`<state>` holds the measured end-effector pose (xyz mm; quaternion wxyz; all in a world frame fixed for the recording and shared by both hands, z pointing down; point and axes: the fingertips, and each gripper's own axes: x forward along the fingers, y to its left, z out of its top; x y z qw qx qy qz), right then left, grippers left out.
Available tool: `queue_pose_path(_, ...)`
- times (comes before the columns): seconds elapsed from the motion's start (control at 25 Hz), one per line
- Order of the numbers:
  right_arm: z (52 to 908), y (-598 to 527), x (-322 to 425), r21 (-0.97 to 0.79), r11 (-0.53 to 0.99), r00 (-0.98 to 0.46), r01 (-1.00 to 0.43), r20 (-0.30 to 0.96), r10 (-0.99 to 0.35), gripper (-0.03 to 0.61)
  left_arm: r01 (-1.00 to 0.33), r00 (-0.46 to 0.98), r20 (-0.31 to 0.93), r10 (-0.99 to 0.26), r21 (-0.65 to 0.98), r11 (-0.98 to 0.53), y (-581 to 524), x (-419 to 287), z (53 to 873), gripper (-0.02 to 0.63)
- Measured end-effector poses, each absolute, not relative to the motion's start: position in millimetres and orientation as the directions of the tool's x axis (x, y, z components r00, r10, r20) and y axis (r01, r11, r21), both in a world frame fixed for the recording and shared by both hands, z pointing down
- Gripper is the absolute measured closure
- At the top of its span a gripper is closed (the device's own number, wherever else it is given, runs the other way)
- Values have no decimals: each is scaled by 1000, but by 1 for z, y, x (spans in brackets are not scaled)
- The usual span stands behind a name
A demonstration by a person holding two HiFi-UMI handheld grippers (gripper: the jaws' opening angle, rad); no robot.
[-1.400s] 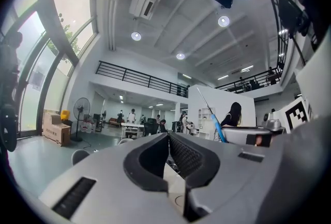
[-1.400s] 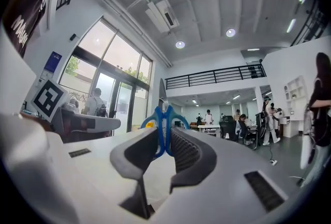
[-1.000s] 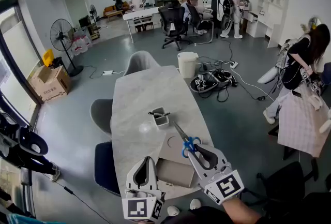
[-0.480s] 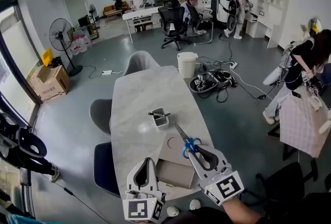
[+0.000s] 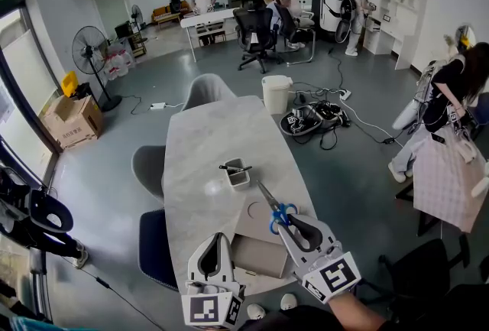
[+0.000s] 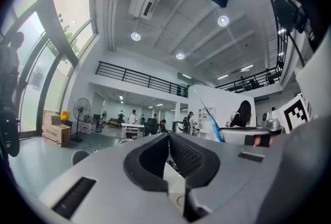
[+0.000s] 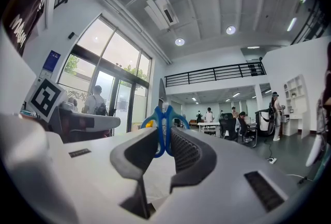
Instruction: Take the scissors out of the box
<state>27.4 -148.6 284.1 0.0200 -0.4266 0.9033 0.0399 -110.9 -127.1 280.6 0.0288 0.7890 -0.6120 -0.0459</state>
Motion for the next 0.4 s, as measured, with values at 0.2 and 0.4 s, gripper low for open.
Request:
queue_pose_path(0.2, 288, -147, 29, 55, 632, -635, -773, -75, -769, 505, -962, 250, -38, -967, 100, -253, -125, -108, 286, 597)
queue_pose_path(0.4, 291, -147, 31, 51, 632, -634, -773, -72, -770, 505, -962, 250, -40, -967, 100, -253, -125, -104, 287, 597)
